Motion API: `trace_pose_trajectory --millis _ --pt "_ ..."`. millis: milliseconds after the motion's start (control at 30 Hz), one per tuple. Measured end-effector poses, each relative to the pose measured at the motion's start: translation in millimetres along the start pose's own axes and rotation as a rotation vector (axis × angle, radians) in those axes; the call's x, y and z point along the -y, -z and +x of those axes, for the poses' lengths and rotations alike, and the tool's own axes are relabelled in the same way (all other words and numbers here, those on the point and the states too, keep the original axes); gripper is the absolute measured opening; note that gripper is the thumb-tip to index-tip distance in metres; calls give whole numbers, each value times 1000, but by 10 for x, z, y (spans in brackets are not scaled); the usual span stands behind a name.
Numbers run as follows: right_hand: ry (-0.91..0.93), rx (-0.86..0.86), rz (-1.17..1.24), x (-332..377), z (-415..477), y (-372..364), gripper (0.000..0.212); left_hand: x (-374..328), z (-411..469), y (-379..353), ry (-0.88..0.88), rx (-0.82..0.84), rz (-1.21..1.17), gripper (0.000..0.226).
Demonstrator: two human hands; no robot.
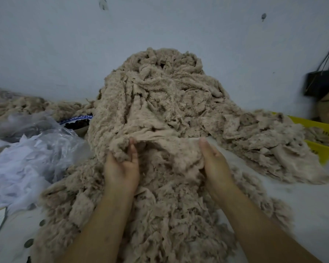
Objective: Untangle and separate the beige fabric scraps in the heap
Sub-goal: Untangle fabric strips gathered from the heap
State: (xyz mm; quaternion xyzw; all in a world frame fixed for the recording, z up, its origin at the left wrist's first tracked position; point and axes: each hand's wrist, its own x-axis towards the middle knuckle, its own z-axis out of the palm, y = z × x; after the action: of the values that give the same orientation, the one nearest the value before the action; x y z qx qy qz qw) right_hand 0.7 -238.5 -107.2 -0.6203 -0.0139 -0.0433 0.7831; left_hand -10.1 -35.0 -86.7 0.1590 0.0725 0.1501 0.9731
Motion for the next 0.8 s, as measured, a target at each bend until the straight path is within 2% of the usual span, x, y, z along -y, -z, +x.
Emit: trace_pose_trajectory --millis 33,100,133,233,300,367,433,533,667,800 --pt "-30 -54 97 27 19 21 50 -25 21 15 -25 -3 -26 39" --pt "-48 -94 142 58 28 39 44 -1 22 33 -34 24 44 51" --pt "-41 -81 138 62 20 34 45 45 -4 36 -9 51 151 58" --pt "-13 31 101 35 -24 -39 57 257 -117 25 126 188 661 77" --pt "44 176 15 25 -96 -95 37 373 -205 27 228 334 894 82" --pt "115 291 -152 26 -175 -139 17 417 -258 34 257 383 1002 78" --pt "176 365 -345 5 -214 -151 12 407 -240 43 257 344 947 60" --pt "201 471 -594 -9 -254 -163 16 313 -166 13 254 237 695 23" --pt "193 449 -609 -36 -232 -153 39 159 -72 0 242 105 258 30" --pt "195 200 -524 7 -151 -74 30 123 -75 -3 247 194 163 30"
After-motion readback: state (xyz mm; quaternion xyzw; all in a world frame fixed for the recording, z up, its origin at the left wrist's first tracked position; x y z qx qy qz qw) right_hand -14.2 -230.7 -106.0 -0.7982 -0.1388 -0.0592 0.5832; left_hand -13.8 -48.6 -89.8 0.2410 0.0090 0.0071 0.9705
